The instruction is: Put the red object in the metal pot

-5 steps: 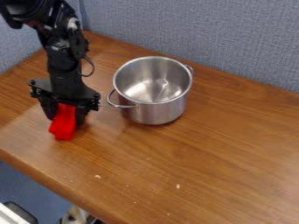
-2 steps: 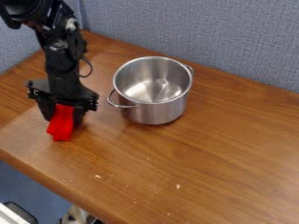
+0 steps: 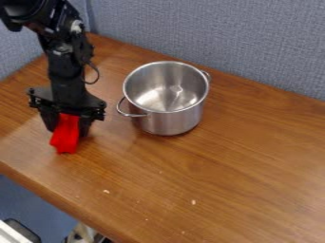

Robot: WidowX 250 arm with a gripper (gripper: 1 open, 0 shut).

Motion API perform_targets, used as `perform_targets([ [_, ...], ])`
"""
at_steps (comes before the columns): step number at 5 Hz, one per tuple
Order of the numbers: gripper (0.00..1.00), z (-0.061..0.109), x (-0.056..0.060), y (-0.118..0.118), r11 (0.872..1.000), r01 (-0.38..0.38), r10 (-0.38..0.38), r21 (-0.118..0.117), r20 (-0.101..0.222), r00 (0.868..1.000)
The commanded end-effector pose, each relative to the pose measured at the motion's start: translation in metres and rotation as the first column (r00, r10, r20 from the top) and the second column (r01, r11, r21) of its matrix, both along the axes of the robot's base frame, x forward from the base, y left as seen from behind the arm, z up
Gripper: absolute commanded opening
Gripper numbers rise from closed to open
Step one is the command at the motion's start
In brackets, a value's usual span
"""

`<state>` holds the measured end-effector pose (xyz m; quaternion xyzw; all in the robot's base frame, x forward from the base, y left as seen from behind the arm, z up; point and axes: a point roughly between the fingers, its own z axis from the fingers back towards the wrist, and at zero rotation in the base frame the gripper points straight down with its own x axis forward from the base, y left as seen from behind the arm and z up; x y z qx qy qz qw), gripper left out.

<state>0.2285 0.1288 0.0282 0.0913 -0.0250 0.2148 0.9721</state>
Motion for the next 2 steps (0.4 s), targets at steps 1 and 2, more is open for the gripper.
perform_targets([
  [1,0.0,0.0049,-0.0048,0.0062,1.0,-0.026,0.025,0.013,0.008,1.0],
  [2,0.0,0.0047,-0.006,0.0063,0.999,-0.034,0.034,0.013,0.005,0.999],
])
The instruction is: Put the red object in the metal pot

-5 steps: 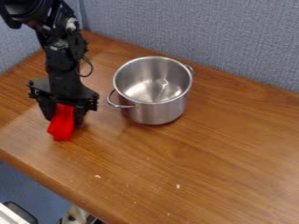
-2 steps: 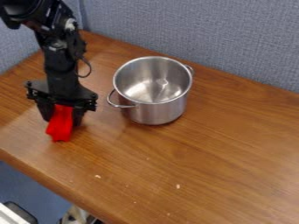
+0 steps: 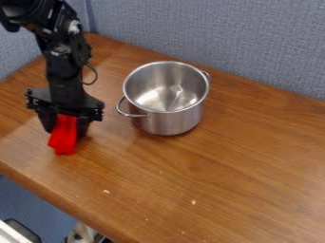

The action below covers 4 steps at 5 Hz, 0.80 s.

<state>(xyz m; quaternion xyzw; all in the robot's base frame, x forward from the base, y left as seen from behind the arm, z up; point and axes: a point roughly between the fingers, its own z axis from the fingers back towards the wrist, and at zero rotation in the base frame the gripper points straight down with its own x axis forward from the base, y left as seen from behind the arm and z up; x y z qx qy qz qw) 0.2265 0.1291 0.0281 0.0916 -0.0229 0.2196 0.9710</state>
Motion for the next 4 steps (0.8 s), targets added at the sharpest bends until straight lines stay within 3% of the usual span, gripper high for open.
perform_targets([
  [1,0.0,0.0047,-0.0052,0.0059,0.999,-0.032,0.031,0.013,0.006,0.999],
  [4,0.0,0.0074,-0.0095,0.0047,0.998,-0.06,0.06,0.01,0.002,0.998],
])
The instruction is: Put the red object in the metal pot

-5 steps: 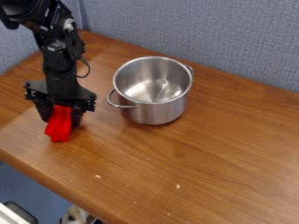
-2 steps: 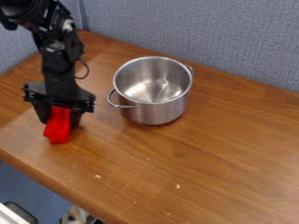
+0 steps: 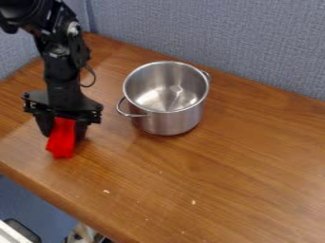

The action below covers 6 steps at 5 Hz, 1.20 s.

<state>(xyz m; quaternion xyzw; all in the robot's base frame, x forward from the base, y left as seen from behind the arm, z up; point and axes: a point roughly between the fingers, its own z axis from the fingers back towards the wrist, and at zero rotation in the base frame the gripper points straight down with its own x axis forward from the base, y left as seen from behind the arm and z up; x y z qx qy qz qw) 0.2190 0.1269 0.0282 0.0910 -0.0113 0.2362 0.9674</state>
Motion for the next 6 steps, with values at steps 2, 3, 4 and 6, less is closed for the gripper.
perform_targets([
  [2,0.0,0.013,-0.005,0.006,0.999,-0.037,0.036,0.011,0.022,0.999],
  [3,0.0,0.016,-0.005,0.005,0.999,-0.039,0.039,0.006,0.024,0.999],
  [4,0.0,0.02,-0.005,0.004,0.999,-0.042,0.042,0.0,0.027,0.999],
  [6,0.0,0.058,0.001,-0.004,0.999,-0.05,0.049,0.001,0.086,0.995],
])
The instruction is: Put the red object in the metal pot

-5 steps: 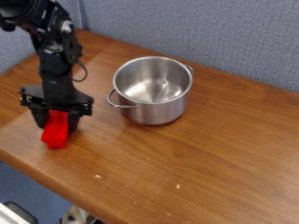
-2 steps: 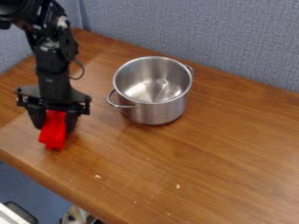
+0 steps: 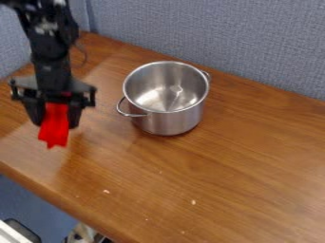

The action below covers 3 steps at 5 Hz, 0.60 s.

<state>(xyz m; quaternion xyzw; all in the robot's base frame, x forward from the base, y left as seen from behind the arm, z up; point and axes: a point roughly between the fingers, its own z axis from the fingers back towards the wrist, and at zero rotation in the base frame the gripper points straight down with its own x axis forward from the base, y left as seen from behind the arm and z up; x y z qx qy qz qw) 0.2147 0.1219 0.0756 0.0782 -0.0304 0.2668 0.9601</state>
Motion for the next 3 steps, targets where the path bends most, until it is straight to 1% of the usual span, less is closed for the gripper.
perform_targets([
  [1,0.0,0.038,0.012,-0.015,1.0,0.001,-0.001,-0.01,0.055,0.998],
  [2,0.0,0.057,0.035,-0.027,0.999,-0.011,0.014,-0.048,0.07,0.997],
  [3,0.0,0.06,0.067,-0.044,0.998,0.016,-0.012,-0.057,0.064,0.998],
])
